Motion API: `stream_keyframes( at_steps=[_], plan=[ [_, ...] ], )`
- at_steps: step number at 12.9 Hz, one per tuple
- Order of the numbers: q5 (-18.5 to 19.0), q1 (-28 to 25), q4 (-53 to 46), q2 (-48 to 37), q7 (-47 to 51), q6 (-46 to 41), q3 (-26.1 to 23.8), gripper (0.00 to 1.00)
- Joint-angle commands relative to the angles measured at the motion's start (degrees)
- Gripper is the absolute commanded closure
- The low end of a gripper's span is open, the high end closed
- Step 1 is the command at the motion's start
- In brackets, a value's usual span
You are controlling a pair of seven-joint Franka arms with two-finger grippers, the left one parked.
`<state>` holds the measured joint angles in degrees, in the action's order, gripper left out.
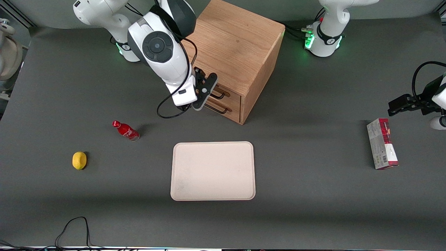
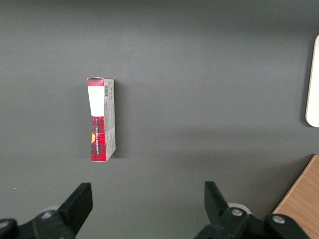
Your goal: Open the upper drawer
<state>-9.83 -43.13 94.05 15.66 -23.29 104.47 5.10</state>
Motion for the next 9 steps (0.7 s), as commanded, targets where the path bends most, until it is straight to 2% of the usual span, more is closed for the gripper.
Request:
stream_keyframes(
  at_steps=[1, 9],
  plan=[
    [-1.3, -2.1, 4.2, -0.4, -1.0, 4.9, 0.4, 0.0],
    [-1.3, -2.6, 7.9, 2.2, -1.7, 10.4, 0.9, 0.0]
  ],
)
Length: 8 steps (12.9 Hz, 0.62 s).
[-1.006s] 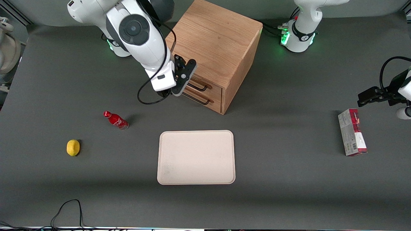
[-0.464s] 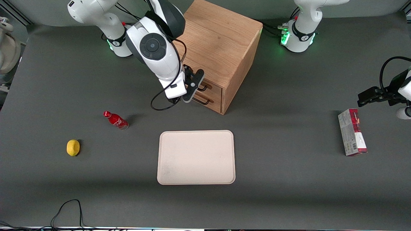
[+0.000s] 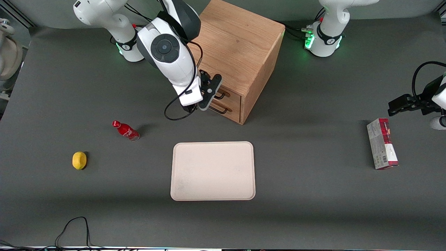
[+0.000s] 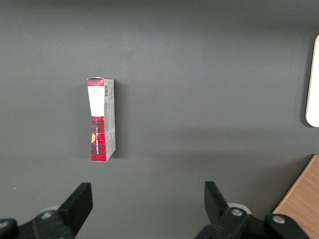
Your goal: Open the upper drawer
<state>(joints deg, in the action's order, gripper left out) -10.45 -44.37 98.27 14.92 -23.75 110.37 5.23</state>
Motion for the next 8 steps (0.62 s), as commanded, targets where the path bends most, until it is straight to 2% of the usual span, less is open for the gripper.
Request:
stream_keyframes(
  at_steps=[1, 8],
  plan=[
    [-0.7, -1.2, 3.5, 3.3, -1.3, 4.5, 0.8, 0.0],
    [-2.0, -0.2, 3.3, 4.2, -1.5, 3.6, 0.9, 0.0]
  ],
)
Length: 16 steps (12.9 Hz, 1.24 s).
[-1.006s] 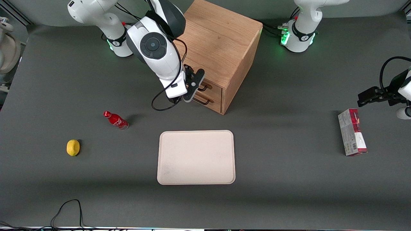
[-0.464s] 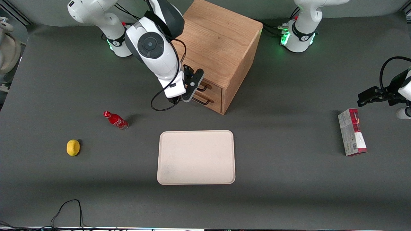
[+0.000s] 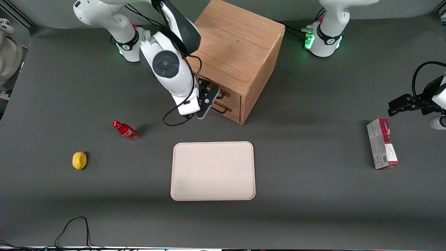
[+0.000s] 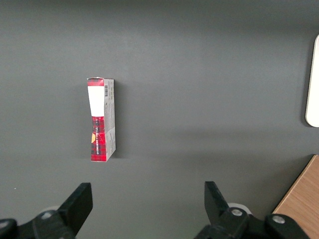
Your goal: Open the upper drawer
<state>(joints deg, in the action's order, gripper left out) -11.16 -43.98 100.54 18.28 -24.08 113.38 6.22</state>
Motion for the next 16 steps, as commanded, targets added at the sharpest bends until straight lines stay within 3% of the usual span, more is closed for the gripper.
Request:
stream_keyframes(
  at_steps=[1, 5, 11, 16],
  plan=[
    [-1.5, -0.7, 1.0, 0.8, -0.9, 0.5, -0.2, 0.0],
    [-1.5, -0.7, 0.1, 0.4, -0.8, 0.0, -0.2, 0.0],
    [-1.6, 0.6, -10.0, 0.4, -1.0, -13.1, 0.1, 0.0],
    [-3.1, 0.6, -10.2, 0.8, -1.5, -13.6, 0.0, 0.0]
  ],
)
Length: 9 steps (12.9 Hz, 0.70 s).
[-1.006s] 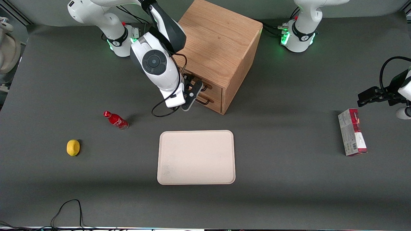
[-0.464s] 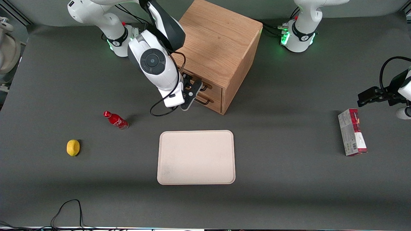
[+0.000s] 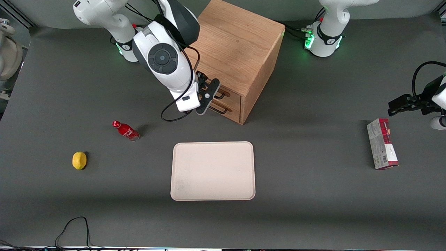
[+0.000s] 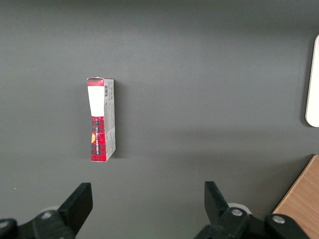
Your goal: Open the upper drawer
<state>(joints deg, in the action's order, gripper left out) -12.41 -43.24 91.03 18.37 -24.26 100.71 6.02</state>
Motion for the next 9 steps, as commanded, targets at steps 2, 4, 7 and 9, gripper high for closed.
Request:
stream_keyframes(
  at_steps=[2, 4, 7, 9],
  plan=[
    [-1.8, 0.0, -0.6, 1.4, -1.4, -0.9, 0.2, 0.0],
    [-1.8, 3.0, -0.9, 0.7, -1.7, -1.0, 0.1, 0.0],
    [-3.1, 3.3, -0.9, 0.7, -3.2, -1.1, 0.1, 0.0],
    [-4.6, 3.3, -0.6, 0.8, -3.7, -1.6, 0.0, 0.0]
  ],
)
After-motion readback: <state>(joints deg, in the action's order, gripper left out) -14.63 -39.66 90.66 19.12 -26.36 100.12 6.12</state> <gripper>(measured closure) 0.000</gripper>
